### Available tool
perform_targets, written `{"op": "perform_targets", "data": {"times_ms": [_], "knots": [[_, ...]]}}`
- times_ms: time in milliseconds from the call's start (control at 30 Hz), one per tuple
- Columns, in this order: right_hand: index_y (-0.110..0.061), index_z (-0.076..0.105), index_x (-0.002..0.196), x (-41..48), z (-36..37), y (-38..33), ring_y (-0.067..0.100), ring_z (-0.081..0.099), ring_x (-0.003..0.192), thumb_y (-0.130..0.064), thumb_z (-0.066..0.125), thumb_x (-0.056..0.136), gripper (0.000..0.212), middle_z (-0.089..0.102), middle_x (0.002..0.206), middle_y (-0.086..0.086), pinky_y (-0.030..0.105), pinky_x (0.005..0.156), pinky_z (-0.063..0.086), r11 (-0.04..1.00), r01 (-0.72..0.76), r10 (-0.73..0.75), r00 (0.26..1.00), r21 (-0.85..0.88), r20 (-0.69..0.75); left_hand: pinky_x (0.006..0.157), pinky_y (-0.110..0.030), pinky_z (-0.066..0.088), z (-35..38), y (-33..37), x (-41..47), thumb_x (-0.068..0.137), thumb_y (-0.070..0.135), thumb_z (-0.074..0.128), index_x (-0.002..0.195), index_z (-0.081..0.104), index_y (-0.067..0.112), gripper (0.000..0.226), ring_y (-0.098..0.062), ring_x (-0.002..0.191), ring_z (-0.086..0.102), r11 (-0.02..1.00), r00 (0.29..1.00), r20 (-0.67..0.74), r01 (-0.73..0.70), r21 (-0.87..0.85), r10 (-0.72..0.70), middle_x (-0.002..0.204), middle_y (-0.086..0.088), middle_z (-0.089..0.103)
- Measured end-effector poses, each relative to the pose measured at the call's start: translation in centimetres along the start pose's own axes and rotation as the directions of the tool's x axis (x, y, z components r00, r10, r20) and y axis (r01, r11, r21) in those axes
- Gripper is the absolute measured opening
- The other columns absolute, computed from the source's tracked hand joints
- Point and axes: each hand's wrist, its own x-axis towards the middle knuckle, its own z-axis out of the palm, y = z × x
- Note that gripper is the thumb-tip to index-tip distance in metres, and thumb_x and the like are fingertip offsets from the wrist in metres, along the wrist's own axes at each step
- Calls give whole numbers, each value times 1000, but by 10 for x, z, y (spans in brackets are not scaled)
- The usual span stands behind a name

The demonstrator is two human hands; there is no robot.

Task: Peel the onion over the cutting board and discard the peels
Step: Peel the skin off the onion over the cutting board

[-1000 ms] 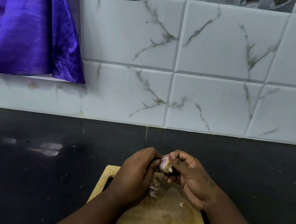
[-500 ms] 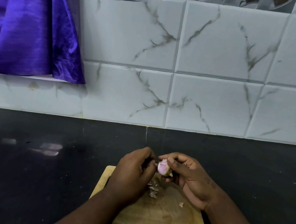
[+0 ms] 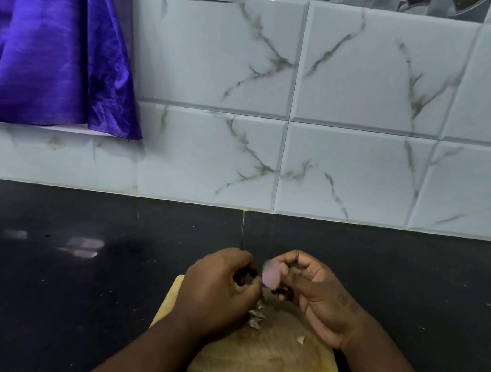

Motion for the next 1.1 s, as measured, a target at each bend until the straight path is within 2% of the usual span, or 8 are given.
{"op": "perform_targets", "data": {"times_ms": [100, 233, 433, 667, 800, 933, 1033, 1100], "knots": [[-4, 71, 102, -2, 2, -2, 19, 68, 75, -25, 73, 91, 25, 75, 87, 12, 33, 61, 52, 994, 21, -24, 999, -105, -30, 61, -28, 49, -1, 2, 0, 90, 46, 67, 93, 70, 36, 11, -8, 75, 61, 996, 999, -11, -47, -77, 47, 80, 14, 63], [-2, 69, 98, -2, 5, 0, 21, 67, 70, -20, 71, 94, 19, 73, 82, 12, 32, 60, 56, 997, 7, -9, 1000, -76, -27, 65, -17, 50, 0, 1, 1, 93, 42, 67, 103, 78, 33, 17, 0, 79, 64, 990, 997, 25, -75, -115, 78, 86, 20, 69], [-4, 73, 100, -1, 2, 0, 22, 71, 85, -9, 82, 84, 19, 76, 101, 15, 34, 71, 59, 995, 8, -9, 1000, -104, -13, 63, -27, 54, 0, 2, 0, 95, 45, 61, 98, 79, 28, 25, -5, 75, 66, 988, 996, -10, -86, -130, 85, 83, 15, 72], [-3, 74, 96, 0, 6, -2, 21, 72, 83, -9, 82, 79, 20, 77, 103, 17, 30, 67, 59, 990, 66, -71, 997, -124, -34, 57, -17, 51, 1, 5, 0, 95, 44, 59, 90, 77, 26, 27, -4, 67, 62, 988, 985, -86, -152, -12, 150, 79, 13, 71], [-2, 74, 98, -1, 6, -2, 22, 72, 84, -11, 82, 79, 23, 76, 109, 24, 30, 67, 59, 988, 70, -76, 996, -135, -36, 55, -27, 55, 4, 1, 1, 95, 37, 60, 90, 76, 21, 23, -5, 66, 61, 977, 968, -132, -212, 37, 215, 79, 9, 71], [-1, 75, 101, -1, 6, -1, 22, 72, 86, -13, 81, 80, 25, 78, 106, 20, 30, 68, 61, 988, 61, -66, 997, -140, -28, 55, -21, 49, 4, 1, 2, 95, 35, 60, 88, 72, 23, 19, -3, 67, 57, 983, 971, -150, -181, 40, 184, 79, 11, 68], [0, 75, 106, -1, 7, -1, 26, 71, 87, -10, 80, 81, 27, 77, 106, 23, 32, 73, 62, 989, 75, -76, 997, -127, -5, 56, -9, 34, 4, -1, 4, 94, 35, 63, 85, 68, 28, 13, -4, 67, 52, 996, 986, -145, -75, 47, 81, 76, 16, 60], [0, 75, 111, -1, 6, -1, 32, 70, 90, -7, 80, 80, 32, 75, 110, 26, 35, 78, 63, 992, 90, -89, 996, -93, 13, 55, -11, 28, 3, -6, 6, 93, 31, 68, 80, 64, 30, 14, -7, 65, 49, 999, 989, -149, 7, 51, 1, 72, 17, 54]]}}
